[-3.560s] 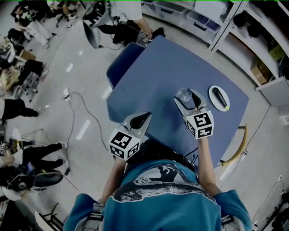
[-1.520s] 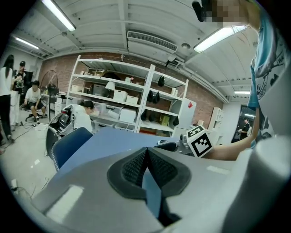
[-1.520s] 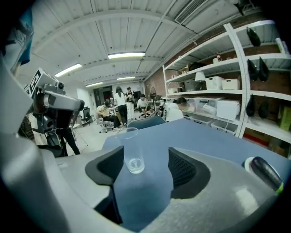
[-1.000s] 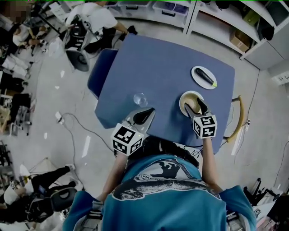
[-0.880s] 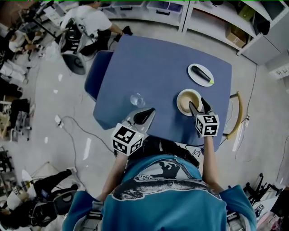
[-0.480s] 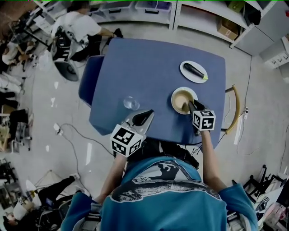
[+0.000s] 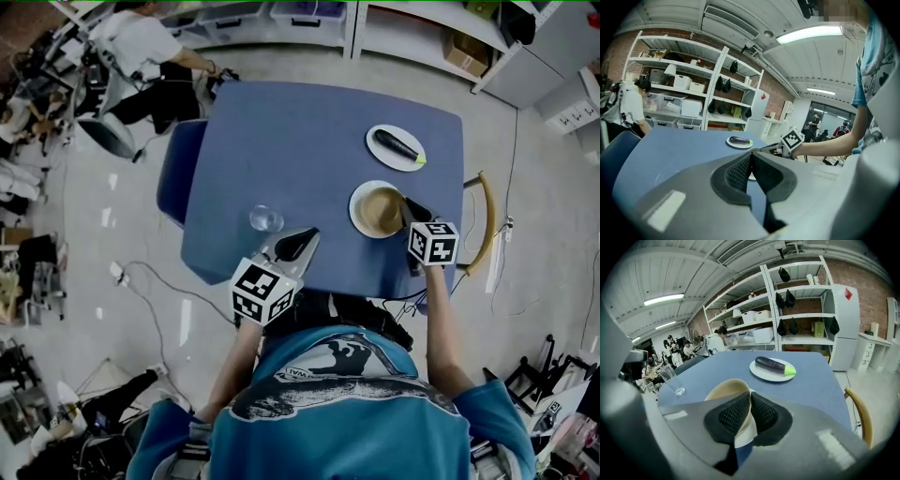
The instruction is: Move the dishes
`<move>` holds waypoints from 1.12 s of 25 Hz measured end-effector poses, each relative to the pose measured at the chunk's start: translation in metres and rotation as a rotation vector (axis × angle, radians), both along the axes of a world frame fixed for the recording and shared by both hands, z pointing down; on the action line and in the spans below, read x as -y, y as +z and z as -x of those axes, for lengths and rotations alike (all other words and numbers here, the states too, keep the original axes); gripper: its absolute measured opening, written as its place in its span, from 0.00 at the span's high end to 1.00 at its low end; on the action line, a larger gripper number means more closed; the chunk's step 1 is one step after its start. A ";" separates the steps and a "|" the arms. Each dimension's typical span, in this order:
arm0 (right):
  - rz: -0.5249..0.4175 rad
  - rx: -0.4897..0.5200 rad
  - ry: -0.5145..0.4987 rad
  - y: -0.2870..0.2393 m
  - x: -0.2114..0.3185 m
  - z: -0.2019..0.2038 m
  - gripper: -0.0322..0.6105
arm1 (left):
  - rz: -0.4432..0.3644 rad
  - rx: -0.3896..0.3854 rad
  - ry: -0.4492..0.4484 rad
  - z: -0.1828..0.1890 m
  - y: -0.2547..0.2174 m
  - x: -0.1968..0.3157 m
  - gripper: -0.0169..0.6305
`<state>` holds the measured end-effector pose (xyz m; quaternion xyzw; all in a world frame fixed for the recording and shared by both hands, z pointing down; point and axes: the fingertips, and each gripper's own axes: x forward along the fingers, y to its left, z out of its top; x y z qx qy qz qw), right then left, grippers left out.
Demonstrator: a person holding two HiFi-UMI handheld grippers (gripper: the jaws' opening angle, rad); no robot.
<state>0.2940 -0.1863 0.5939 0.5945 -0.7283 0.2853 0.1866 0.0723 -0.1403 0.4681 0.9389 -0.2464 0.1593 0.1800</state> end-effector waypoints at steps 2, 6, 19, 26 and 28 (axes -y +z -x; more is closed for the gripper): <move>-0.006 -0.019 0.005 -0.002 0.002 -0.014 0.93 | -0.001 -0.004 0.008 -0.006 0.000 0.001 0.95; -0.014 -0.039 0.046 -0.006 0.006 -0.049 0.93 | -0.001 -0.012 0.016 -0.016 0.000 0.004 0.95; -0.014 -0.015 0.240 0.005 0.022 -0.161 0.93 | -0.012 -0.007 -0.006 -0.037 -0.003 0.002 0.95; 0.001 0.027 0.305 0.019 0.019 -0.188 0.92 | -0.013 0.015 -0.056 -0.035 -0.003 -0.002 0.95; -0.006 0.032 0.293 0.022 0.023 -0.188 0.91 | -0.015 0.019 -0.074 -0.036 -0.004 -0.004 0.95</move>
